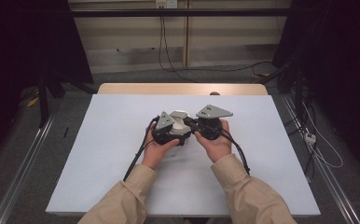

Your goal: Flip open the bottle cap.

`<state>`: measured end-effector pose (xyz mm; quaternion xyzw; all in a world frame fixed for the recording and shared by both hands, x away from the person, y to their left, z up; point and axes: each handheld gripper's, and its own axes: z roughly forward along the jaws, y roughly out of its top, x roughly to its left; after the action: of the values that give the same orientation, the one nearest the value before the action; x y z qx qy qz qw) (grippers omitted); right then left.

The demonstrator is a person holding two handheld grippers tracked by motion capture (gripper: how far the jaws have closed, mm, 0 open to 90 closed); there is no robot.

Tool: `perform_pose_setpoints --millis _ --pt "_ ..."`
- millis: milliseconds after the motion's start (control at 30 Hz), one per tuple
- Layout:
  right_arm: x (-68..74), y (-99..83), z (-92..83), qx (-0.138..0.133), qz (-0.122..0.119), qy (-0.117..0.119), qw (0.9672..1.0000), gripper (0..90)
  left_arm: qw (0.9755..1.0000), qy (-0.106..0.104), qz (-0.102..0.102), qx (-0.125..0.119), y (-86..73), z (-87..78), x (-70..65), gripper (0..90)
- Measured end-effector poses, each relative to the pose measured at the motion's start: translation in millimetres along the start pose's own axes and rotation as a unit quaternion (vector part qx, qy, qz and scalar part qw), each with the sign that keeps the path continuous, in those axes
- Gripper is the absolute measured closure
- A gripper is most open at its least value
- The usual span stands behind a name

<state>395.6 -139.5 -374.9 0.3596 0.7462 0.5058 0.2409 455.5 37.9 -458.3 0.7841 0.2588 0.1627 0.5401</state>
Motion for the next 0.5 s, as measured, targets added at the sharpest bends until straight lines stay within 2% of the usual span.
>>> perform_pose_setpoints --millis 500 --pt "-0.9 9.0 7.4 -0.005 -0.003 -0.005 1.0000 90.0 1.0000 0.000 -0.005 -0.003 -0.3 1.4 -0.3 18.5"
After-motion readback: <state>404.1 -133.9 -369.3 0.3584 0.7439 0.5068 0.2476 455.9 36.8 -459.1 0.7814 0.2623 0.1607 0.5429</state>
